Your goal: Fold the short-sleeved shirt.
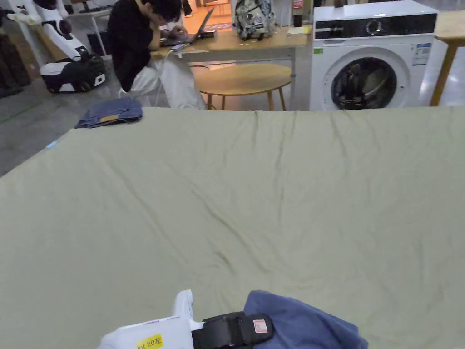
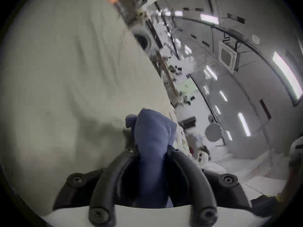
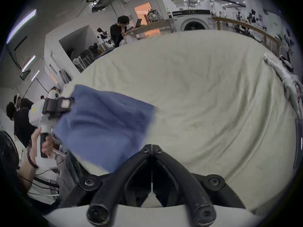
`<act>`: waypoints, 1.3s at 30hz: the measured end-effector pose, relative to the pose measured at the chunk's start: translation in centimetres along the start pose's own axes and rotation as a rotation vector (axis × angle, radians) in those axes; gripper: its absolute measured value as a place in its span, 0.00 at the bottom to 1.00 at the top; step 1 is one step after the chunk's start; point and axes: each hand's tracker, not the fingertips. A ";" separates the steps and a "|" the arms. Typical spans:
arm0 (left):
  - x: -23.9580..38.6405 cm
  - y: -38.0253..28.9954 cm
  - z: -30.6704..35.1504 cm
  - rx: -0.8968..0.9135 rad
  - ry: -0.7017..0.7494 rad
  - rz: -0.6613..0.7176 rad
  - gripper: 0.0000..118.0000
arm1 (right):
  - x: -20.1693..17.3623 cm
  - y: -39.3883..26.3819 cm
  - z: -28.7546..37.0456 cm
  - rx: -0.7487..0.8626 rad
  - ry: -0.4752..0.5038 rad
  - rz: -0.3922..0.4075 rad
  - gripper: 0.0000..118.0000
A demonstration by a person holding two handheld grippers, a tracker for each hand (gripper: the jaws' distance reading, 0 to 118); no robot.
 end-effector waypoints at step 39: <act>23.2 -4.4 6.9 0.673 0.490 -0.951 0.05 | -1.7 5.1 14.1 0.748 -0.299 0.122 0.00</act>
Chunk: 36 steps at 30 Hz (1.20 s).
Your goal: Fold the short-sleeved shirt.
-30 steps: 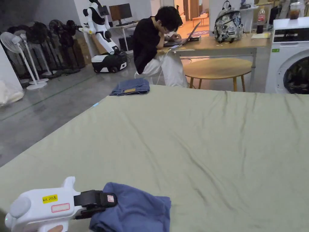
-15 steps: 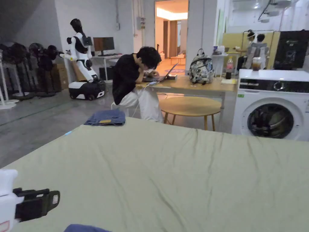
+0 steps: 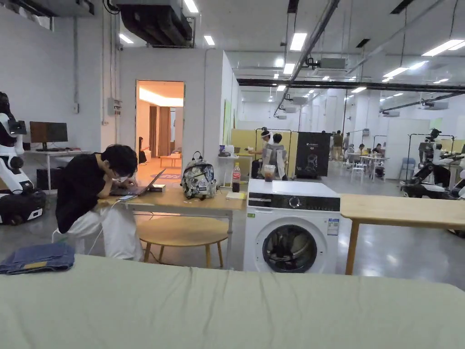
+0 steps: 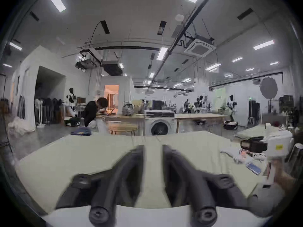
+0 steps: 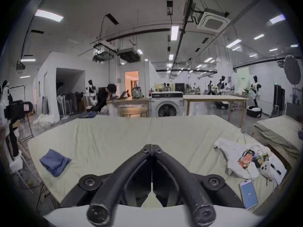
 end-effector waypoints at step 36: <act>4.3 0.5 -0.3 0.002 0.149 -0.078 0.80 | -1.0 0.4 2.0 0.093 -0.093 0.088 0.83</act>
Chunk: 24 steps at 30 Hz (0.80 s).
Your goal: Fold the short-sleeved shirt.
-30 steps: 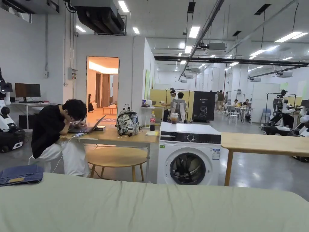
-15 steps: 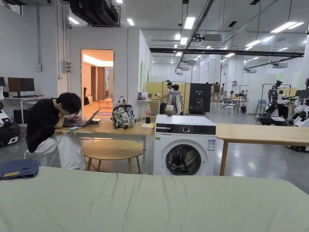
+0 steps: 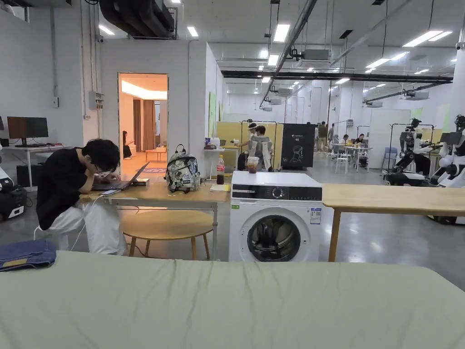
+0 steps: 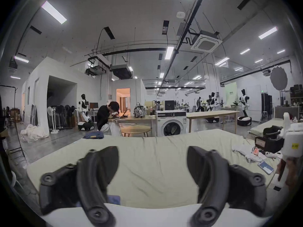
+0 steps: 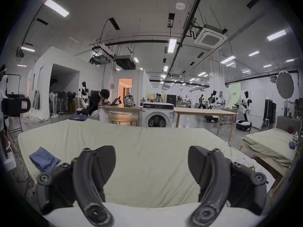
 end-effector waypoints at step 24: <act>-0.1 -0.5 -0.1 0.000 -0.070 0.054 0.84 | -0.4 0.0 -0.4 -0.010 -0.005 -0.019 0.96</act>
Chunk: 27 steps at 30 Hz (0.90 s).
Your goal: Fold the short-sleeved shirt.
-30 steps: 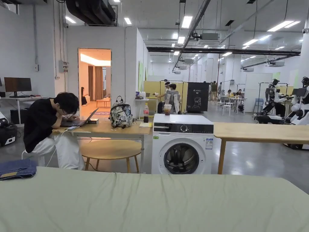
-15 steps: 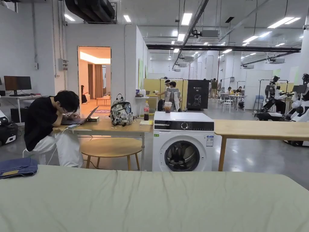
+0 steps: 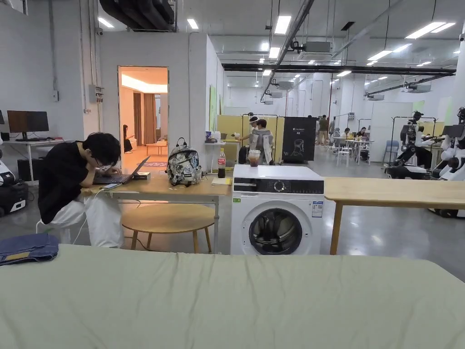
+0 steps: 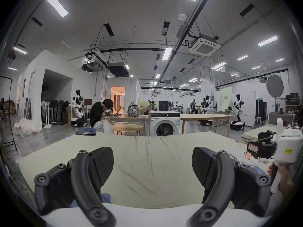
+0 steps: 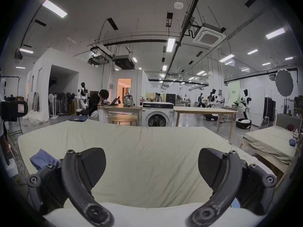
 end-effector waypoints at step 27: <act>-1.4 0.7 -0.2 -0.027 0.019 0.142 0.84 | 3.4 0.6 -1.6 -0.181 0.017 -0.387 0.96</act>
